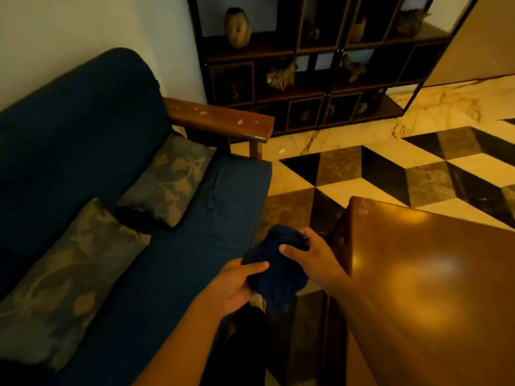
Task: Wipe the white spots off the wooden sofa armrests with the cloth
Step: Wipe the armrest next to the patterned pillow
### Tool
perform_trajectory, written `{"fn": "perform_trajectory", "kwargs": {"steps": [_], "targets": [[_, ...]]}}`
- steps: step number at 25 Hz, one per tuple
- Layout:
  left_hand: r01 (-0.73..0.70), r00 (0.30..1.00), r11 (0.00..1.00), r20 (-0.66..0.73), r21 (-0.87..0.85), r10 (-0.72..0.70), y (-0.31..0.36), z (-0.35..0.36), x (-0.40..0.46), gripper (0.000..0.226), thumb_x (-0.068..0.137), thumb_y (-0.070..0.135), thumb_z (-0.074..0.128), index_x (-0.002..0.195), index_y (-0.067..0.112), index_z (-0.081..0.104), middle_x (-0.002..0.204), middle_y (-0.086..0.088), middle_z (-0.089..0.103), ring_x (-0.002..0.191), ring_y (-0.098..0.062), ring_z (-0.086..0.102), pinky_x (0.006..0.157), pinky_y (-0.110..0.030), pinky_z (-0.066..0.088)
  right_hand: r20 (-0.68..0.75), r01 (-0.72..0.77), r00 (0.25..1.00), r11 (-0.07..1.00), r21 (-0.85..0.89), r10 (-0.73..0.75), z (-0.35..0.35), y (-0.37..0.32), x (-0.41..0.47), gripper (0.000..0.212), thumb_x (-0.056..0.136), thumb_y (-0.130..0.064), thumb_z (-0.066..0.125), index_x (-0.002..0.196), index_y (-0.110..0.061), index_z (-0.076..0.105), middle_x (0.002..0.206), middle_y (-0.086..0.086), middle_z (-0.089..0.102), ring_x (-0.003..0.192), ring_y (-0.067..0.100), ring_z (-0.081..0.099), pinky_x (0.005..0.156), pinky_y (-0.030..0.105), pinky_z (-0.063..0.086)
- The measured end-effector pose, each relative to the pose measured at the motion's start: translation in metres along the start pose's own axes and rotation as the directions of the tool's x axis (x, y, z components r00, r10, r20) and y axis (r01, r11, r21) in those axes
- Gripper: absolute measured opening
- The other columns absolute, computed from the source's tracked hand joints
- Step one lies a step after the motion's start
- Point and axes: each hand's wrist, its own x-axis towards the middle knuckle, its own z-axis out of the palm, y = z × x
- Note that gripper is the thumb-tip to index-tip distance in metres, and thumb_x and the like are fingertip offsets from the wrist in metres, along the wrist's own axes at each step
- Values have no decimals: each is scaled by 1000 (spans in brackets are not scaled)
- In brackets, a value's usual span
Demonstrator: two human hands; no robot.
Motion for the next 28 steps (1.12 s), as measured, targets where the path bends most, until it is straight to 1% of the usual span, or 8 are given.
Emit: {"fn": "perform_trajectory", "kwargs": {"steps": [5,8,12,18,22,23,25,28], "targets": [[-41,993,997,-112,-70,32,72,12,155,44,83,6,77,126,2,70,125,-18,74,111,-35,73,79,-44,63,-22,10,1000,985,-173,-14,-35,-26,166,22,92,-30,77,100,-14,63,95,8,72,90,22,71,79,47,57],[-52,986,997,-158,-56,43,134,16,245,40,86,5,78,125,7,70,126,-17,74,112,-37,72,86,-52,61,-53,-35,998,964,-263,22,-46,-44,271,22,94,-35,74,105,-19,64,99,3,72,91,19,70,82,47,58],[-7,976,1000,-220,-10,4,206,42,305,40,90,4,74,129,12,65,128,-15,71,117,-38,67,92,-59,59,-80,-103,993,960,-262,85,-68,-72,369,22,96,-31,70,113,-18,65,108,4,72,100,21,69,87,47,57],[20,952,996,-307,86,7,275,58,415,39,89,0,74,127,7,66,123,-15,72,109,-33,71,95,-57,58,-16,-104,994,933,-344,105,-93,-86,521,9,101,-29,64,105,-21,63,96,0,69,89,20,68,65,28,50],[37,900,987,-434,156,35,310,62,503,24,88,3,76,106,18,68,122,-14,71,104,-31,69,92,-55,60,79,-68,991,907,-416,110,-99,-79,627,17,103,-29,60,113,-14,62,99,6,67,93,30,67,76,43,53],[34,885,985,-463,169,49,324,65,531,23,88,5,76,102,21,67,121,-13,71,100,-29,69,89,-53,61,97,-57,989,904,-423,108,-102,-77,662,18,103,-29,60,113,-15,62,96,4,66,93,30,66,75,42,53],[7,843,981,-530,195,99,354,71,591,26,87,10,79,107,22,67,116,-6,69,97,-21,68,87,-48,62,130,-30,987,901,-433,96,-107,-75,740,17,103,-29,61,112,-15,63,89,-1,62,90,28,66,63,27,47],[-25,756,973,-632,231,169,384,86,662,26,87,16,80,106,27,64,103,9,66,97,-15,65,94,-44,59,169,-29,978,878,-477,124,-111,-74,840,20,102,-29,61,115,-14,63,85,-7,59,78,13,58,54,9,38]]}}
